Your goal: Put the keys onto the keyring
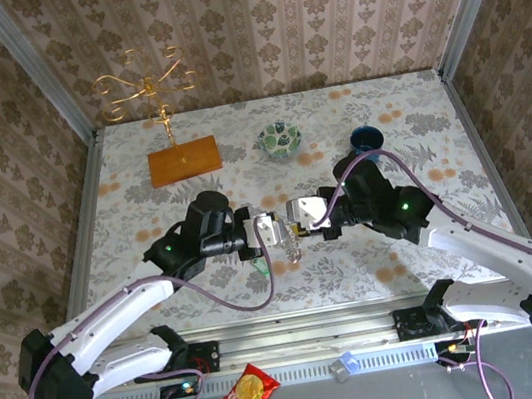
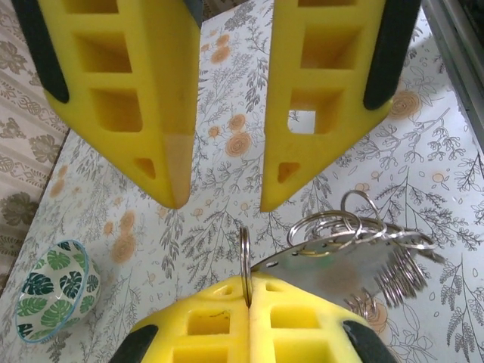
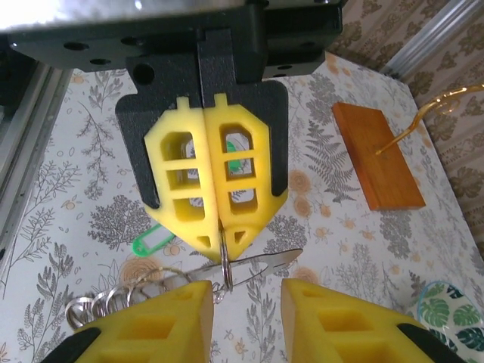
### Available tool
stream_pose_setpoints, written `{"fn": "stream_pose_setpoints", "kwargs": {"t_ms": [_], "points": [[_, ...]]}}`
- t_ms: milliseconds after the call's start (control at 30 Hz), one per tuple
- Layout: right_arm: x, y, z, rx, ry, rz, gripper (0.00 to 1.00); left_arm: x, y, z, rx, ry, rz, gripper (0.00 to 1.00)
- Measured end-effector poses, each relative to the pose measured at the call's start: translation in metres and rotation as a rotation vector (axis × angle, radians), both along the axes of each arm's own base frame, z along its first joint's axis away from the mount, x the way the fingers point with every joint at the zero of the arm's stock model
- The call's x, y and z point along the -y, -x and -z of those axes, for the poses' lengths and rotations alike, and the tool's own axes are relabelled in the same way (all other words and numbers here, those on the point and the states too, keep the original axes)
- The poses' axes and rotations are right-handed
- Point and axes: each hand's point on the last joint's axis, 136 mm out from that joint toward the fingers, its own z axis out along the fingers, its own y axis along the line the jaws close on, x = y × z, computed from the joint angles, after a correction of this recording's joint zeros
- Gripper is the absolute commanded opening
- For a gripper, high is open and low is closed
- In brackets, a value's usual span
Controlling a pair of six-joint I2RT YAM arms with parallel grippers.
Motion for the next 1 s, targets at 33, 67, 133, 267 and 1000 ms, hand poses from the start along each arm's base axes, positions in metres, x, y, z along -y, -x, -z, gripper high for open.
{"fn": "stream_pose_setpoints", "kwargs": {"t_ms": [33, 67, 133, 267, 1000], "points": [[-0.002, 0.000, 0.000, -0.005, -0.004, -0.004, 0.28, 0.000, 0.000, 0.000, 0.000, -0.002, -0.002, 0.00], [-0.004, 0.001, 0.000, -0.008, -0.008, -0.008, 0.27, 0.000, 0.000, 0.000, 0.001, -0.002, -0.002, 0.00], [-0.006, 0.001, 0.002, -0.017, -0.010, -0.013, 0.27, 0.000, 0.000, 0.000, 0.002, -0.003, -0.001, 0.00], [-0.009, 0.002, 0.004, -0.025, -0.013, -0.023, 0.28, 0.000, 0.001, 0.000, 0.002, -0.003, 0.000, 0.00], [-0.011, 0.003, 0.010, -0.027, -0.022, -0.028, 0.00, 0.000, 0.001, -0.001, -0.022, 0.000, -0.012, 0.07]]}}
